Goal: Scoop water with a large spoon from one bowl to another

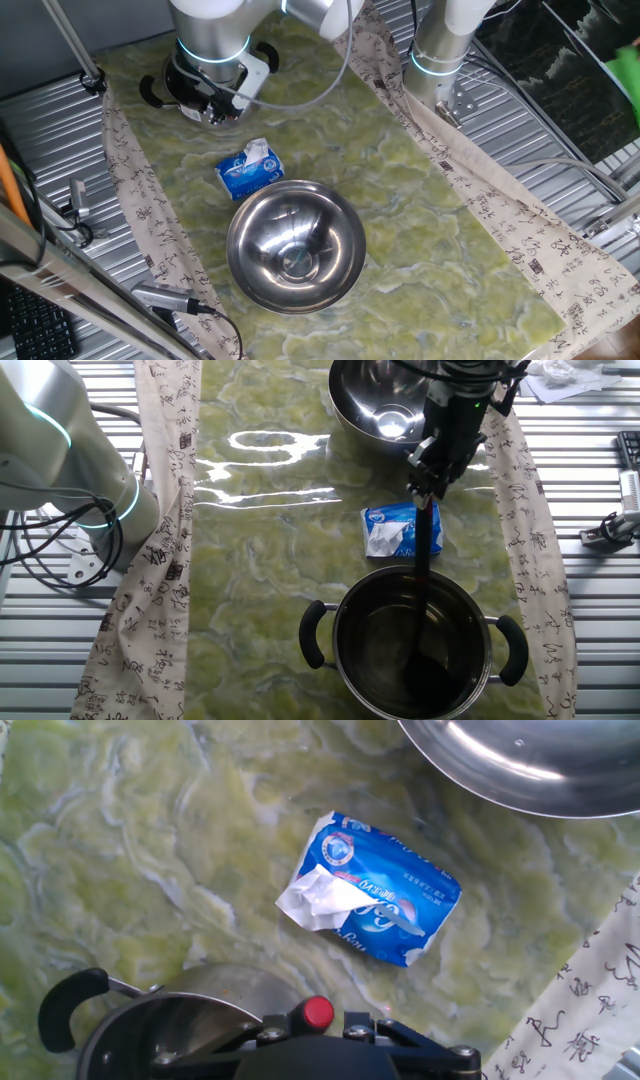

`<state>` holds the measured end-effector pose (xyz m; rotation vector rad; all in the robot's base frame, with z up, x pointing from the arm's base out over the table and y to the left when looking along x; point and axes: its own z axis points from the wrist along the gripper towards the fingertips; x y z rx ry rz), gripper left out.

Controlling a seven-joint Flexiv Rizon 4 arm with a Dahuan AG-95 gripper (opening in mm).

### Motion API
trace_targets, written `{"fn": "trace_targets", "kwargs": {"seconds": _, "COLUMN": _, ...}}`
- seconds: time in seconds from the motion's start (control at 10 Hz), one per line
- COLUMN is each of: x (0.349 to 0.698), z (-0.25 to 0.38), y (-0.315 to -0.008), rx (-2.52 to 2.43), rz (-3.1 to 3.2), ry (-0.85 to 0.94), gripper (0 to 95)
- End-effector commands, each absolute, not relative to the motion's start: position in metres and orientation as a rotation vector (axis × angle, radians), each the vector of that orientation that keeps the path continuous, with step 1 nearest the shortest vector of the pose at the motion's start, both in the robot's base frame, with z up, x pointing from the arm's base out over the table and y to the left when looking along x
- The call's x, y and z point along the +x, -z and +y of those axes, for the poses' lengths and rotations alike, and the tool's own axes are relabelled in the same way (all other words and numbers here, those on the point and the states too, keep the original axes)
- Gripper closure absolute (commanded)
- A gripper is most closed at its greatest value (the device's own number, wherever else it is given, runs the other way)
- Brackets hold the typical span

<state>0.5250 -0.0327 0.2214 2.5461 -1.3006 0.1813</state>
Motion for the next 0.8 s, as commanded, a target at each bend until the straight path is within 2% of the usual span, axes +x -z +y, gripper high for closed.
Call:
{"fn": "trace_targets", "kwargs": {"seconds": 0.1, "x": 0.527, "z": -0.031, "y": -0.224, "rx": 2.543, "rz": -1.3, "ry": -0.179, "gripper": 38.0}}
{"fn": "trace_targets", "kwargs": {"seconds": 0.8, "x": 0.529, "z": -0.062, "y": -0.227, "rx": 2.594, "rz": -1.425, "ry": -0.255, "gripper": 38.0}}
